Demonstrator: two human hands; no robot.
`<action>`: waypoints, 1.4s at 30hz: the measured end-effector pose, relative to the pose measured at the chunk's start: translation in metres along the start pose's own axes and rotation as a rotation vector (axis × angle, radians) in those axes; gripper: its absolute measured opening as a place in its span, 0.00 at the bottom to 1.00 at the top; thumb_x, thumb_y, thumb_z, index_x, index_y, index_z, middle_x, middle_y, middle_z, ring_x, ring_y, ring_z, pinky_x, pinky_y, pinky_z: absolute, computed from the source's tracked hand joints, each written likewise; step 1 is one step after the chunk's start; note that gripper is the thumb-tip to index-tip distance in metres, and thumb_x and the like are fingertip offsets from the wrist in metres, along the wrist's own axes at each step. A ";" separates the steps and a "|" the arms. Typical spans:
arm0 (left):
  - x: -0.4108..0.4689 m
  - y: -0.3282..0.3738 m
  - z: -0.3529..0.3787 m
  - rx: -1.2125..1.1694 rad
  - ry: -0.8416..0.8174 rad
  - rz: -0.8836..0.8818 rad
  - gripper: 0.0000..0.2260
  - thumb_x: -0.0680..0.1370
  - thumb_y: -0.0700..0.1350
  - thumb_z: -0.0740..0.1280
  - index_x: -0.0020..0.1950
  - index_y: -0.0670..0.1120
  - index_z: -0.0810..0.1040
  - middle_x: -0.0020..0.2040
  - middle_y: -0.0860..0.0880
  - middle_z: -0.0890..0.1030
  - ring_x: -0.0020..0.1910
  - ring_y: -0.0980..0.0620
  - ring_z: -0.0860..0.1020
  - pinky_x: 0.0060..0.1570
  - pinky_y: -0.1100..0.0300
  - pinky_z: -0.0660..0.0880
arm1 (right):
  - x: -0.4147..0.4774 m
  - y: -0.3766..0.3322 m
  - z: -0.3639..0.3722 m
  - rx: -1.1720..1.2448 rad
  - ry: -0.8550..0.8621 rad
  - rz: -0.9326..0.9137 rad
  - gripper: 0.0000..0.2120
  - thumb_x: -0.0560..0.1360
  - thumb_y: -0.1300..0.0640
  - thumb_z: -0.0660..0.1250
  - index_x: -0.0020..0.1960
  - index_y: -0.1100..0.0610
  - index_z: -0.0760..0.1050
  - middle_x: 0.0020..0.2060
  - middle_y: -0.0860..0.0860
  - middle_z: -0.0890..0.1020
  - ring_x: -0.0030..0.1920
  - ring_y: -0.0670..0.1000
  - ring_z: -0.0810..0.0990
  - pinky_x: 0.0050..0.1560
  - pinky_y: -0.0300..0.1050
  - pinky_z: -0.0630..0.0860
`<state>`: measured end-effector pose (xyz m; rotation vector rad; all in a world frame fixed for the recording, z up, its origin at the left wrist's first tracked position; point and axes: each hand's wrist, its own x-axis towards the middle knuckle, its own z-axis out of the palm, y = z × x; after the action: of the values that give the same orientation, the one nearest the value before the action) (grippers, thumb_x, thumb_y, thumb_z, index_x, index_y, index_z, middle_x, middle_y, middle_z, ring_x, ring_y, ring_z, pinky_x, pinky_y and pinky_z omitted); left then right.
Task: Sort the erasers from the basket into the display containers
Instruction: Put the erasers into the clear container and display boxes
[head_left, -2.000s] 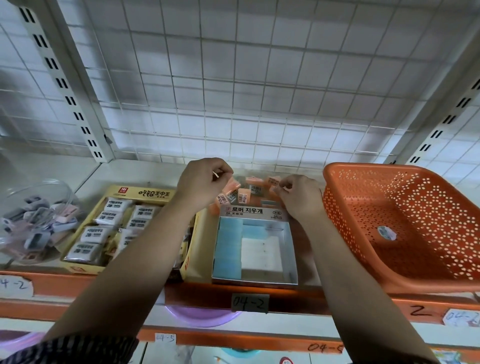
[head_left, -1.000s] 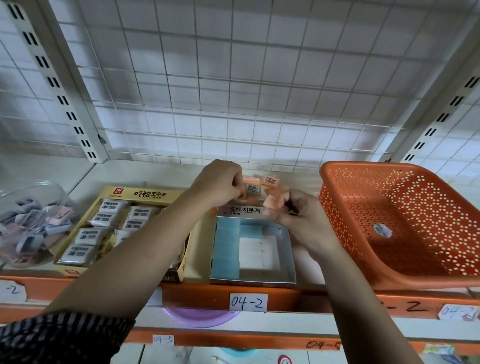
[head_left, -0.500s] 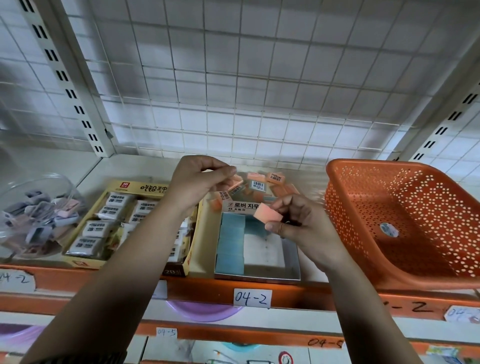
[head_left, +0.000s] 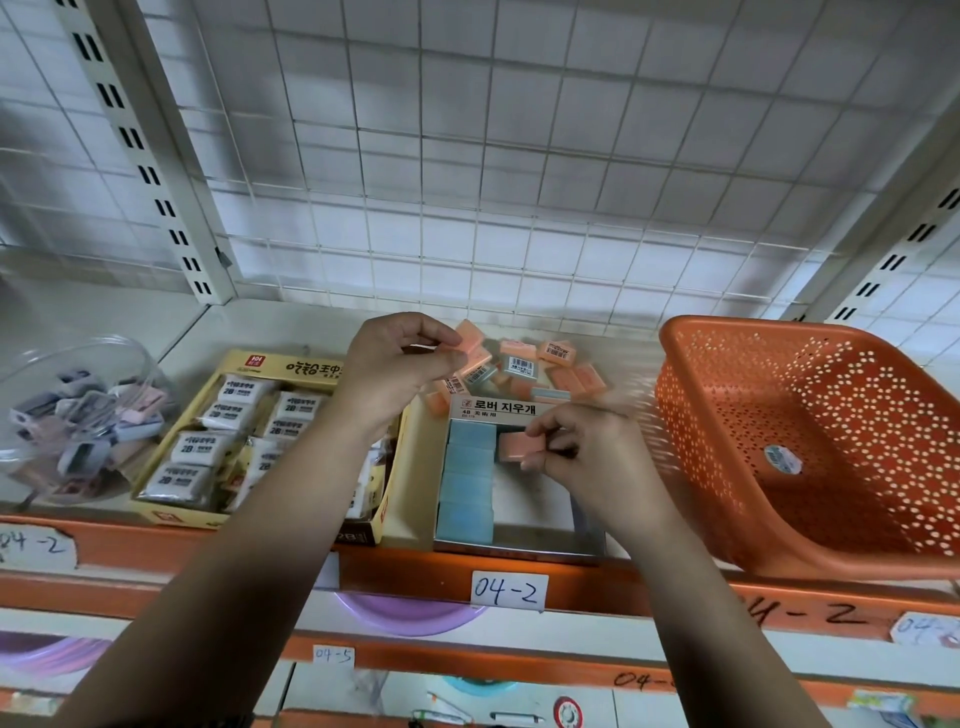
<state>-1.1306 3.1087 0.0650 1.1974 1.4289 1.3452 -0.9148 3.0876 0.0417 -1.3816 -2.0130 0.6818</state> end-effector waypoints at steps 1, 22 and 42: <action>0.000 0.000 0.000 0.001 0.003 0.004 0.07 0.69 0.32 0.74 0.43 0.42 0.82 0.46 0.41 0.84 0.45 0.45 0.83 0.52 0.44 0.79 | 0.000 0.000 0.001 -0.017 -0.006 -0.009 0.12 0.65 0.64 0.79 0.45 0.55 0.82 0.36 0.39 0.79 0.38 0.40 0.82 0.45 0.36 0.79; -0.003 0.003 0.003 0.046 -0.072 0.054 0.11 0.68 0.29 0.75 0.39 0.44 0.79 0.39 0.46 0.83 0.37 0.54 0.82 0.38 0.63 0.77 | -0.001 0.007 0.016 -0.321 0.124 -0.221 0.10 0.62 0.59 0.79 0.39 0.53 0.80 0.40 0.49 0.81 0.37 0.51 0.81 0.35 0.49 0.80; -0.009 0.005 0.008 0.045 -0.340 0.137 0.08 0.69 0.37 0.75 0.41 0.43 0.77 0.42 0.46 0.81 0.43 0.51 0.82 0.45 0.59 0.80 | 0.002 0.049 -0.003 -0.137 0.370 -0.245 0.06 0.68 0.69 0.73 0.44 0.62 0.82 0.43 0.55 0.81 0.44 0.49 0.79 0.48 0.31 0.72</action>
<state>-1.1206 3.1013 0.0692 1.4957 1.1565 1.1358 -0.8822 3.1057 0.0097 -1.2034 -1.9083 0.1669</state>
